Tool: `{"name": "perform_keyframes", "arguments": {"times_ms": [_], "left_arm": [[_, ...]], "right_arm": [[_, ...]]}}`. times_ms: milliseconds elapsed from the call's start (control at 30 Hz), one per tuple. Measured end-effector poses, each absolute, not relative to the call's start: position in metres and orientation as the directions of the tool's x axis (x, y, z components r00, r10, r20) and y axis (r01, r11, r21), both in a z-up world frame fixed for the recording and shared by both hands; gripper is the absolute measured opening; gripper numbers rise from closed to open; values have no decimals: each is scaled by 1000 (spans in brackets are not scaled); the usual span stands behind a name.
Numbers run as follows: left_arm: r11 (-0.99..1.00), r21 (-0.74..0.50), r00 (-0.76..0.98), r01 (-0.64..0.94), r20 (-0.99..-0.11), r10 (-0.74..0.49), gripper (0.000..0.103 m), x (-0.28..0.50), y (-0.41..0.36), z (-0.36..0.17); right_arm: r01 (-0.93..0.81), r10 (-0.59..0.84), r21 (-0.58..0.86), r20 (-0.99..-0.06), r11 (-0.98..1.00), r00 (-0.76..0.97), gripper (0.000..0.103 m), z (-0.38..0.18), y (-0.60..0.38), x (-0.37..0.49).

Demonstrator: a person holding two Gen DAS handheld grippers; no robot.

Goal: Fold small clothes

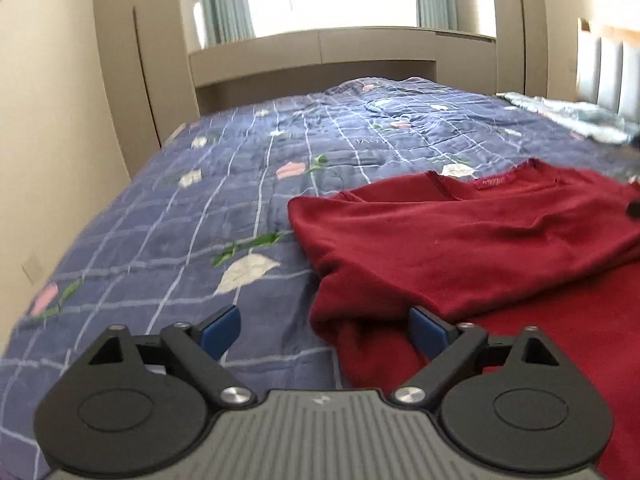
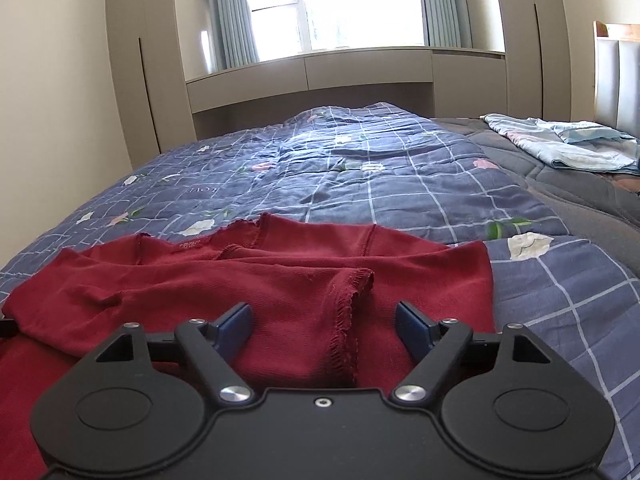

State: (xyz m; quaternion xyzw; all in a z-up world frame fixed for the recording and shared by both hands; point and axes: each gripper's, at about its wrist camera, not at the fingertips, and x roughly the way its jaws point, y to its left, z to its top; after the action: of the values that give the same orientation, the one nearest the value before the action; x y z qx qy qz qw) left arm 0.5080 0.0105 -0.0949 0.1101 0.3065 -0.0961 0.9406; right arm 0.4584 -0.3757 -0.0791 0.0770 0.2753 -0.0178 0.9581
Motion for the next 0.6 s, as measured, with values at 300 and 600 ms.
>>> {"name": "perform_keyframes", "arguments": {"times_ms": [300,600], "left_arm": [[918,246,804,310,-584,-115,85,492,0,-102],[902,348,821,254,-571,-11,82,499,-1,-104]], "right_arm": [[67,12,128,-532,990,846,85,-81,-372,458],[65,10,121,-531,990,847,87,-81,-371,458]]}}
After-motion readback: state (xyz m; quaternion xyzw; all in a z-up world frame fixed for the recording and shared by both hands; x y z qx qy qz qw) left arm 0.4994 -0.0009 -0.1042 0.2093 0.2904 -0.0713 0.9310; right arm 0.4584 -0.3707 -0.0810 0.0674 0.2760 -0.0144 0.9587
